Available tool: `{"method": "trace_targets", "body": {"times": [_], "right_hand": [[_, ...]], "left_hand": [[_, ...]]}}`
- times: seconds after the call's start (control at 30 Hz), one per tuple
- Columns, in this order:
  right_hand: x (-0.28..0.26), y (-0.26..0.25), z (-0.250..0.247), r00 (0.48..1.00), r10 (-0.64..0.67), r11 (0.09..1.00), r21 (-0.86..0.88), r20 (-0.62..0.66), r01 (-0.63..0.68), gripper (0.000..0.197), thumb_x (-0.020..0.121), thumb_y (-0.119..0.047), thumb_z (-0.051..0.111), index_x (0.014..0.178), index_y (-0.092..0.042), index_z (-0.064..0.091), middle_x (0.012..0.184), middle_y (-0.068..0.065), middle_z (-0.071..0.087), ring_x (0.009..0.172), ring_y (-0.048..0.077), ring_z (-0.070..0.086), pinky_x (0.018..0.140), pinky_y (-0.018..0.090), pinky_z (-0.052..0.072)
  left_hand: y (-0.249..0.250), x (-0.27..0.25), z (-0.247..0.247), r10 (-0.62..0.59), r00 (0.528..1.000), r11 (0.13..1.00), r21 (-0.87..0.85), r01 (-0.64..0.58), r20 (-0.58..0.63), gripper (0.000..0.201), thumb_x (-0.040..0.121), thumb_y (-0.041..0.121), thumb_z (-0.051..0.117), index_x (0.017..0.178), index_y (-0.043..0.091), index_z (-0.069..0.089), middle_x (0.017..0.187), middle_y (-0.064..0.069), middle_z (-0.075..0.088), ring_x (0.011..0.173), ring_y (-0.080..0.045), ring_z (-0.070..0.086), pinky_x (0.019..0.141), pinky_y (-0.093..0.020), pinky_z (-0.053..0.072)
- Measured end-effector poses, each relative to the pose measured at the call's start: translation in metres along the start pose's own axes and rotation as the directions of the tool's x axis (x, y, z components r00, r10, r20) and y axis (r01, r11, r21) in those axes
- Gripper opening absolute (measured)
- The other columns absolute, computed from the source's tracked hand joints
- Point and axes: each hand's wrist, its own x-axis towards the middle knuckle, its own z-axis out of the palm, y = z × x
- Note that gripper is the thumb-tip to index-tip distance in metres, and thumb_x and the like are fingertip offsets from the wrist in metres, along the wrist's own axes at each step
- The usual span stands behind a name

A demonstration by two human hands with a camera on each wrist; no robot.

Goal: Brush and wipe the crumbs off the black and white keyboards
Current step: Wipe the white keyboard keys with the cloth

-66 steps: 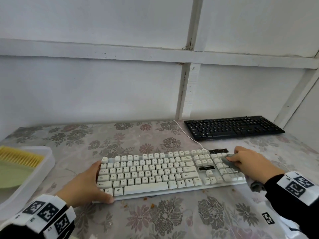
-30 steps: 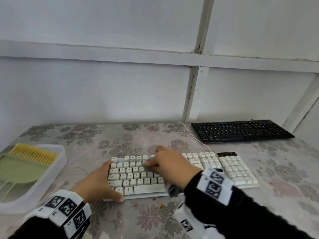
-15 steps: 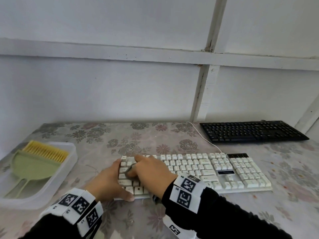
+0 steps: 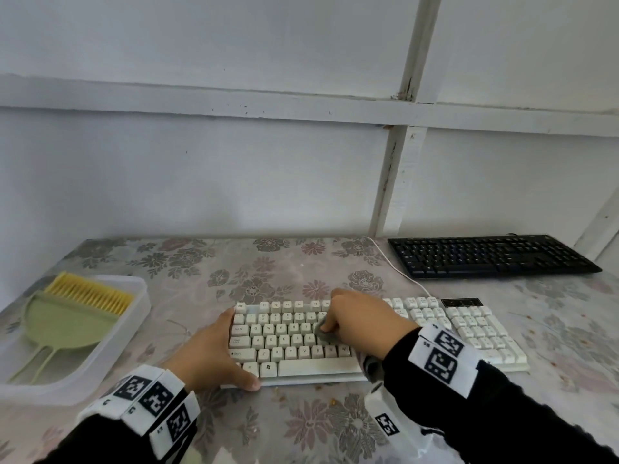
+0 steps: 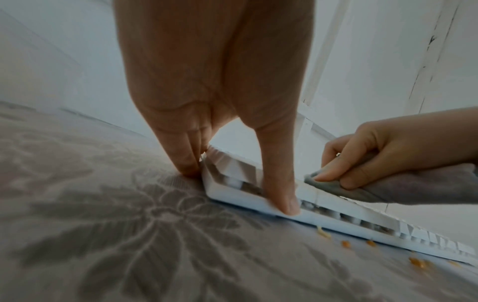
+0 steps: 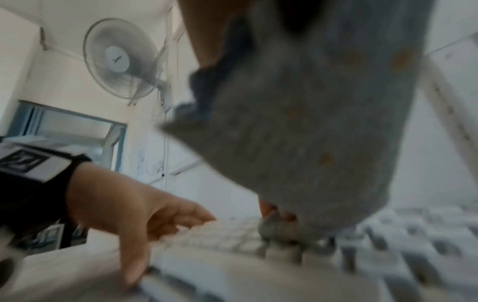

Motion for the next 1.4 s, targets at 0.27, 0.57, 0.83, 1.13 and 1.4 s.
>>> {"method": "trace_targets", "body": {"times": [0.27, 0.57, 0.83, 1.13, 1.4], "right_hand": [[0.032, -0.082, 0.017, 0.969, -0.246, 0.962, 0.116, -0.034, 0.248, 0.026, 0.093, -0.024, 0.053, 0.106, -0.010, 0.071, 0.103, 0.007, 0.050, 0.087, 0.030, 0.056, 0.072, 0.033, 0.042], [0.020, -0.066, 0.029, 0.980, -0.195, 0.978, 0.068, -0.043, 0.197, 0.030, 0.094, -0.027, 0.049, 0.109, -0.008, 0.068, 0.099, 0.006, 0.043, 0.094, 0.034, 0.055, 0.067, 0.035, 0.039], [-0.007, -0.012, 0.014, 0.991, -0.134, 0.990, 0.044, 0.012, 0.133, 0.024, 0.092, -0.018, 0.049, 0.094, -0.005, 0.069, 0.092, 0.001, 0.040, 0.077, 0.023, 0.048, 0.061, 0.026, 0.035], [-0.019, 0.000, -0.004, 0.992, -0.126, 0.991, 0.036, -0.022, 0.127, 0.025, 0.095, -0.028, 0.049, 0.088, -0.013, 0.068, 0.082, -0.003, 0.037, 0.076, 0.020, 0.047, 0.067, 0.028, 0.037], [-0.027, 0.013, 0.017, 0.996, -0.091, 0.993, -0.079, -0.017, 0.089, 0.016, 0.090, -0.009, 0.052, 0.099, -0.011, 0.066, 0.096, 0.000, 0.035, 0.088, 0.028, 0.056, 0.068, 0.031, 0.041]], "left_hand": [[-0.009, 0.006, 0.002, -0.003, 1.000, 1.000, -0.021, 0.003, -0.006, 0.124, 0.042, 0.032, 0.090, 0.144, 0.024, 0.020, 0.119, 0.007, 0.059, 0.110, -0.015, 0.056, 0.093, -0.030, 0.046], [-0.011, 0.007, 0.003, 0.014, 1.000, 0.997, -0.069, -0.016, -0.023, 0.118, 0.042, 0.027, 0.091, 0.140, 0.027, 0.025, 0.115, 0.010, 0.058, 0.105, -0.012, 0.056, 0.092, -0.029, 0.045], [-0.009, 0.006, 0.001, -0.012, 1.000, 1.000, -0.017, 0.012, 0.013, 0.126, 0.042, 0.039, 0.090, 0.144, 0.029, 0.017, 0.126, 0.011, 0.053, 0.112, -0.011, 0.052, 0.101, -0.028, 0.040], [-0.009, 0.008, 0.002, -0.031, 0.999, 0.999, 0.034, 0.030, 0.017, 0.129, 0.044, 0.043, 0.089, 0.146, 0.027, 0.012, 0.132, 0.010, 0.049, 0.114, -0.011, 0.050, 0.102, -0.028, 0.040], [-0.008, 0.007, 0.002, -0.046, 0.999, 0.998, 0.054, 0.045, 0.018, 0.131, 0.045, 0.043, 0.089, 0.148, 0.027, 0.009, 0.138, 0.008, 0.045, 0.119, -0.013, 0.048, 0.105, -0.029, 0.037]]}}
